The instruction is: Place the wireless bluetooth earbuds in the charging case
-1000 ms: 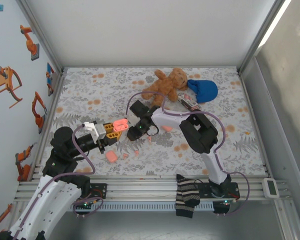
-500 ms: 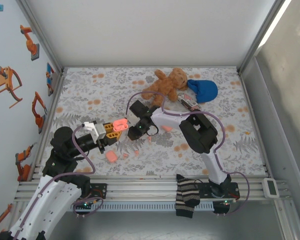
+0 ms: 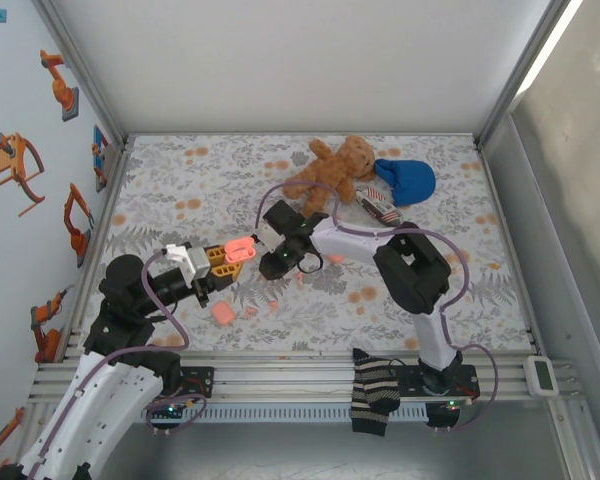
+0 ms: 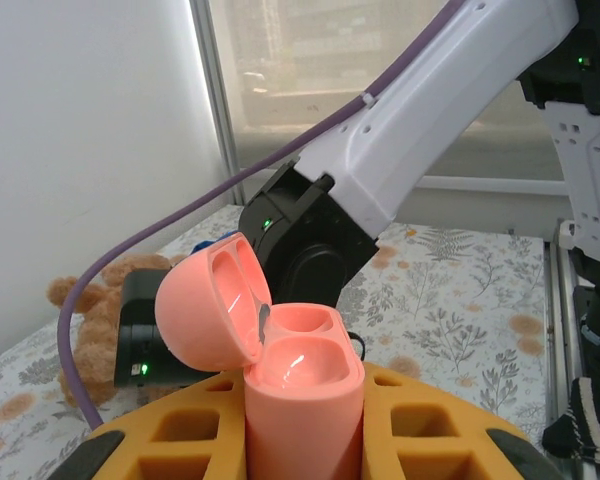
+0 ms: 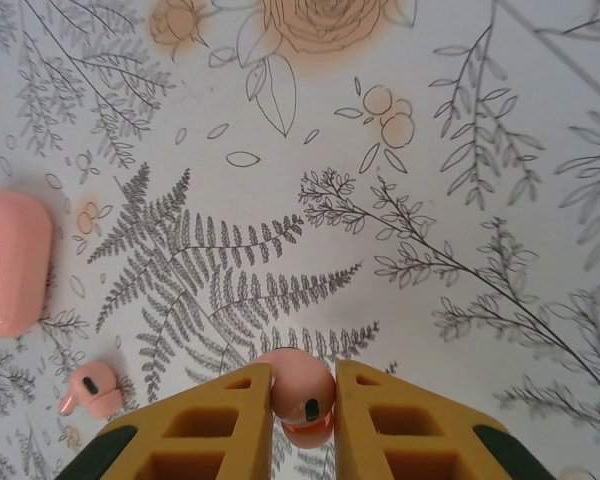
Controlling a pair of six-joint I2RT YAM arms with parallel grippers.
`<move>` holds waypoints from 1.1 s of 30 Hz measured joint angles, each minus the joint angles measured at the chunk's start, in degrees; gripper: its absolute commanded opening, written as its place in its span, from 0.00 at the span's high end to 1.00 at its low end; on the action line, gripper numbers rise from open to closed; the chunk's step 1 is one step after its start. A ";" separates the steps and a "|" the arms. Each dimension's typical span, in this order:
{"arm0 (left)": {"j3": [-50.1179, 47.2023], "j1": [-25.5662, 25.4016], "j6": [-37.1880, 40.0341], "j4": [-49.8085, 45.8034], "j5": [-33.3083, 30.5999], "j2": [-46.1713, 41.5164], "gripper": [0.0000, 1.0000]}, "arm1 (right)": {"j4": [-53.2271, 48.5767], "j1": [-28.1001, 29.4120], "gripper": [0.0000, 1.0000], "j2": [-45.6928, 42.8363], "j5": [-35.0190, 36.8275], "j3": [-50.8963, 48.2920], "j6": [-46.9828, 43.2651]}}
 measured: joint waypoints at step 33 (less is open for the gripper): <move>-2.62 -5.03 -14.78 25.97 -1.77 21.14 1.00 | 3.32 -3.17 0.80 -42.82 15.63 -6.88 -12.22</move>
